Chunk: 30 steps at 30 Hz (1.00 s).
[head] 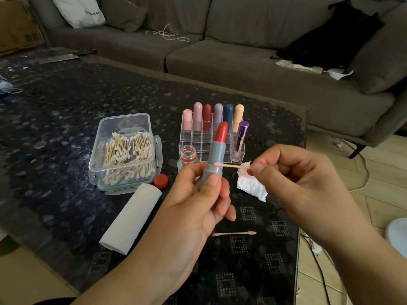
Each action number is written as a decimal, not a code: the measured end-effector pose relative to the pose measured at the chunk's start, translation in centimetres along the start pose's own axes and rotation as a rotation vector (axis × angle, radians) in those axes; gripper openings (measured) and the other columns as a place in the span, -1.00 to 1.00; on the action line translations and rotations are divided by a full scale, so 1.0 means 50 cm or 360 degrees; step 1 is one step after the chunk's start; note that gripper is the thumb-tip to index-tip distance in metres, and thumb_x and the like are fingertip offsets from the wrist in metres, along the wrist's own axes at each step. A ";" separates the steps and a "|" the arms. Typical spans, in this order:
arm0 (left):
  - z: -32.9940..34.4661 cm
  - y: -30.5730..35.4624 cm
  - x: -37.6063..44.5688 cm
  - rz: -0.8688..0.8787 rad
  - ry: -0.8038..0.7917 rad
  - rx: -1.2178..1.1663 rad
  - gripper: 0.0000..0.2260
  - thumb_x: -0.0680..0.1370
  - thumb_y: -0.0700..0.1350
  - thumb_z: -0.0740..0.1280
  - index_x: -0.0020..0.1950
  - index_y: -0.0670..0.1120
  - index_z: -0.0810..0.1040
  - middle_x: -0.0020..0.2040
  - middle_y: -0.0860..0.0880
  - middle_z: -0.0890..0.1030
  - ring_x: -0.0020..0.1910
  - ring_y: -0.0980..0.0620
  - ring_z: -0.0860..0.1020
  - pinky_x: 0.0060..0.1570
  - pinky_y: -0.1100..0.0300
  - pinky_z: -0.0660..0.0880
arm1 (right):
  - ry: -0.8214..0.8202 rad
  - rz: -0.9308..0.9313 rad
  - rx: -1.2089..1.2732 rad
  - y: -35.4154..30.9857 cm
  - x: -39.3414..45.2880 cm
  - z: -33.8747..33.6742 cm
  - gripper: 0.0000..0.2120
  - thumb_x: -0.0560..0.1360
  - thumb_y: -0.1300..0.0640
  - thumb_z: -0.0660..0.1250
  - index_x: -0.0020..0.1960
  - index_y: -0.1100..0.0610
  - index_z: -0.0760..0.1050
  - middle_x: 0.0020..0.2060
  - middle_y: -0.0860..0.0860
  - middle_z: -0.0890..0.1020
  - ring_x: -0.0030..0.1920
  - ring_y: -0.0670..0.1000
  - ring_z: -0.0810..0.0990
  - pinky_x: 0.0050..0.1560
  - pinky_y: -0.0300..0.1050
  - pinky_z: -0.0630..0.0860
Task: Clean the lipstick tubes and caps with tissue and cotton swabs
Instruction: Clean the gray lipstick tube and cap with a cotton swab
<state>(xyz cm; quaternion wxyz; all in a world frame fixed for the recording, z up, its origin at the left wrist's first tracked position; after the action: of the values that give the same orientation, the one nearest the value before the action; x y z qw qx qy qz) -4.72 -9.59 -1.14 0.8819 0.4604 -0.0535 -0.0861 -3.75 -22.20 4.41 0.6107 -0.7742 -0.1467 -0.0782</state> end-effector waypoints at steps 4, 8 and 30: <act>0.002 -0.005 0.000 -0.0028 0.0004 -0.0032 -0.86 0.41 -0.14 0.29 -0.07 -0.11 0.54 -0.34 -0.05 0.48 -0.41 0.07 0.39 -0.34 0.21 0.47 | 0.0011 0.0024 0.0001 0.003 0.003 -0.006 -0.84 0.38 0.12 0.33 -0.30 0.21 0.53 -0.56 -0.03 0.37 -0.57 -0.18 0.27 -0.53 -0.44 0.22; 0.005 -0.004 0.000 -0.0035 -0.0032 -0.0029 -0.88 0.42 -0.13 0.28 -0.14 -0.10 0.60 -0.33 -0.06 0.50 -0.40 0.06 0.40 -0.33 0.21 0.48 | 0.0027 0.0037 0.0025 0.009 0.006 -0.013 -0.88 0.37 0.12 0.32 -0.29 0.15 0.54 -0.58 -0.07 0.35 -0.53 -0.16 0.24 -0.51 -0.38 0.22; 0.013 -0.017 0.000 -0.0155 -0.0061 -0.0105 -0.79 0.39 -0.18 0.30 0.01 -0.16 0.47 -0.40 -0.04 0.39 -0.46 0.09 0.34 -0.36 0.21 0.47 | -0.0018 0.0039 0.0076 0.018 0.008 -0.015 -0.81 0.28 -0.09 0.33 -0.32 0.03 0.57 -0.54 -0.01 0.37 -0.48 -0.05 0.26 -0.48 -0.26 0.22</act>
<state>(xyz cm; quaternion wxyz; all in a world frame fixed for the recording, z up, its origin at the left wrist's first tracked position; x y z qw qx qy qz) -4.90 -10.59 -1.50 0.8902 0.4313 -0.0451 -0.1394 -3.06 -23.04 3.89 0.6292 -0.7615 -0.1424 -0.0626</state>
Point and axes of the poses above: each hand's wrist, its own x-axis towards the middle knuckle, its own z-axis out of the palm, y = z × x, the point moved 9 cm from there along x, towards the middle knuckle
